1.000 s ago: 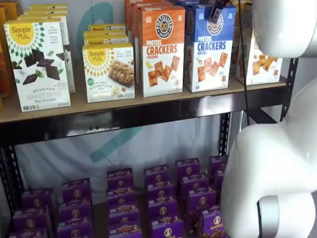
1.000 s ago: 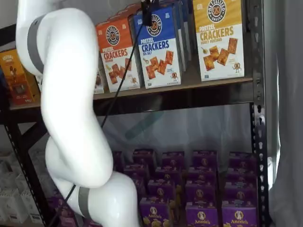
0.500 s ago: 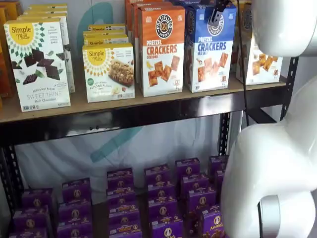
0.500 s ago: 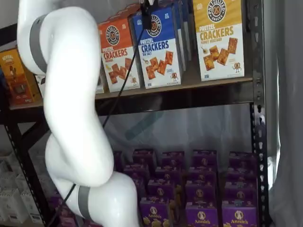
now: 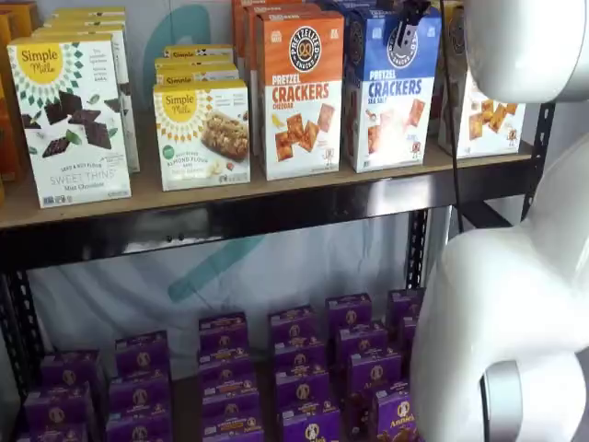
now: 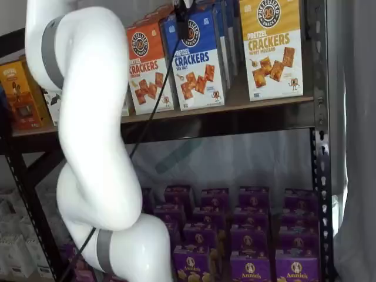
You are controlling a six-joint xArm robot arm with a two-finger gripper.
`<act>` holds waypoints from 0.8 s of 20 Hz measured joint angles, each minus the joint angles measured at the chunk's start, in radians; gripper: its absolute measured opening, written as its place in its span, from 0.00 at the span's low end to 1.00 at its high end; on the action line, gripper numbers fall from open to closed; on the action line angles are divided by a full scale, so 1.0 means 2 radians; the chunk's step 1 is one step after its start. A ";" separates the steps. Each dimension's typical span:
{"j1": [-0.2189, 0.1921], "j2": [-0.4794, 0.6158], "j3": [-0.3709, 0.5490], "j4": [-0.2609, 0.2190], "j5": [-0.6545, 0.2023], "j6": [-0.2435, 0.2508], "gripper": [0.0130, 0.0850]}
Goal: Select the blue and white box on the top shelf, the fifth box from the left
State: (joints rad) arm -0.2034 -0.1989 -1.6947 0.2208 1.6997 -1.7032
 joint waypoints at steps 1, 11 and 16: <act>0.001 0.000 0.000 -0.001 0.000 0.000 1.00; 0.007 -0.003 0.006 -0.013 -0.001 0.002 0.94; 0.004 -0.006 0.009 -0.011 -0.003 0.000 0.78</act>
State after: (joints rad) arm -0.1952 -0.2108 -1.6764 0.1996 1.6929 -1.7031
